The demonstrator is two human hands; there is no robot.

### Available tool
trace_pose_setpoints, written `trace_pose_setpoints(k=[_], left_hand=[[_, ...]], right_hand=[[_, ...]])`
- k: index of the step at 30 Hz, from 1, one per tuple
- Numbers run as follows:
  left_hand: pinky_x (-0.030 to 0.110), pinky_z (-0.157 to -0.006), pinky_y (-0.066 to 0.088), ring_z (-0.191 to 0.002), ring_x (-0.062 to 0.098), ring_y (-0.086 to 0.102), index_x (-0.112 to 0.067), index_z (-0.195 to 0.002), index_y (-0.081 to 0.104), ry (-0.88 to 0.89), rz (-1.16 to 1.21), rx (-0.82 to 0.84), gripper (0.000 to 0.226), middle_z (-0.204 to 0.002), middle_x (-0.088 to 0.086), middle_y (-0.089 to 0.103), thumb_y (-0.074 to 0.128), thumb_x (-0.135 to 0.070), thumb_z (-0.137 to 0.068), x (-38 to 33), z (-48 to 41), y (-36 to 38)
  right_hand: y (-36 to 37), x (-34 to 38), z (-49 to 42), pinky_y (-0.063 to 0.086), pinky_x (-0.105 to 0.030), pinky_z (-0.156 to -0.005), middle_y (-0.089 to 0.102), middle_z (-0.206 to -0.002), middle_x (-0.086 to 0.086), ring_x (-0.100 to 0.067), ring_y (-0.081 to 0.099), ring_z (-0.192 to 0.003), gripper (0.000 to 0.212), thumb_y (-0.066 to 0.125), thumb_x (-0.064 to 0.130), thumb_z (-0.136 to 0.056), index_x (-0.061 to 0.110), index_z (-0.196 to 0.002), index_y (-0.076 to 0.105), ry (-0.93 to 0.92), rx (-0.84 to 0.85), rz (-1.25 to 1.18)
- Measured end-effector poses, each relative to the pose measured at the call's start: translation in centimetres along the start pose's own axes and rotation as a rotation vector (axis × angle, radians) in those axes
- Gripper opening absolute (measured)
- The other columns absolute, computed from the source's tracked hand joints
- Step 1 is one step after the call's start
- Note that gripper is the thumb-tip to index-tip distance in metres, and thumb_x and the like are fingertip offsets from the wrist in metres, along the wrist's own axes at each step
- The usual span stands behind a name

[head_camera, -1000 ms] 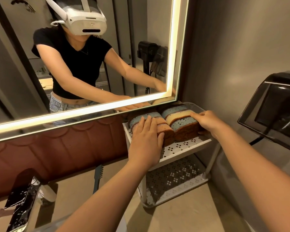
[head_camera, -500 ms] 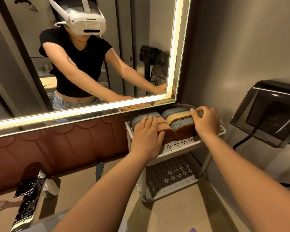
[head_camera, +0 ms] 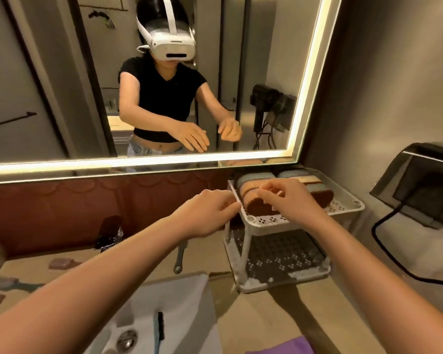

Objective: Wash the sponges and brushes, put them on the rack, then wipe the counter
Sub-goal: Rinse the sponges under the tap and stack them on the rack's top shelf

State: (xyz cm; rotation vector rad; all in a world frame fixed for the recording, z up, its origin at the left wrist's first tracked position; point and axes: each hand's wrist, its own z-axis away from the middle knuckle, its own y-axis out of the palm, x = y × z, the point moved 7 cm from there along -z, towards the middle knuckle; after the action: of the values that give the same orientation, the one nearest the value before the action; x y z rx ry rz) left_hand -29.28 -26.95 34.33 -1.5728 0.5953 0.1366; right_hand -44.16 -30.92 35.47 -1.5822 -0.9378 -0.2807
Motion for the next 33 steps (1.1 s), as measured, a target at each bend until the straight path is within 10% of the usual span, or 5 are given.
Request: trace_pose_setpoints(k=[10, 33], left_hand=[[0.021, -0.087, 0.045, -0.099, 0.006, 0.056, -0.021, -0.119, 0.057, -0.219, -0.005, 0.147, 0.033, -0.114, -0.006, 0.061, 0.041, -0.038, -0.096, 9.0, 16.1, -1.9], [0.032, -0.098, 0.040, -0.123, 0.023, 0.048, -0.013, -0.133, 0.043, -1.003, 0.295, 0.147, 0.044, -0.140, 0.008, 0.046, 0.042, -0.037, -0.096, 35.7, 52.1, 2.8]], right_hand=[[13.4, 10.2, 6.4, 0.054, -0.023, -0.074, 0.064, -0.088, 0.012, -0.006, 0.061, -0.083, 0.011, 0.057, 0.035, -0.089, 0.029, -0.093, 0.066, -0.181, 0.414, -0.014], [47.9, 28.0, 18.5, 0.052, -0.036, -0.079, 0.066, -0.101, 0.003, -0.018, 0.061, -0.093, 0.025, 0.054, 0.042, -0.089, 0.025, -0.105, 0.061, -0.501, 0.936, 0.413]])
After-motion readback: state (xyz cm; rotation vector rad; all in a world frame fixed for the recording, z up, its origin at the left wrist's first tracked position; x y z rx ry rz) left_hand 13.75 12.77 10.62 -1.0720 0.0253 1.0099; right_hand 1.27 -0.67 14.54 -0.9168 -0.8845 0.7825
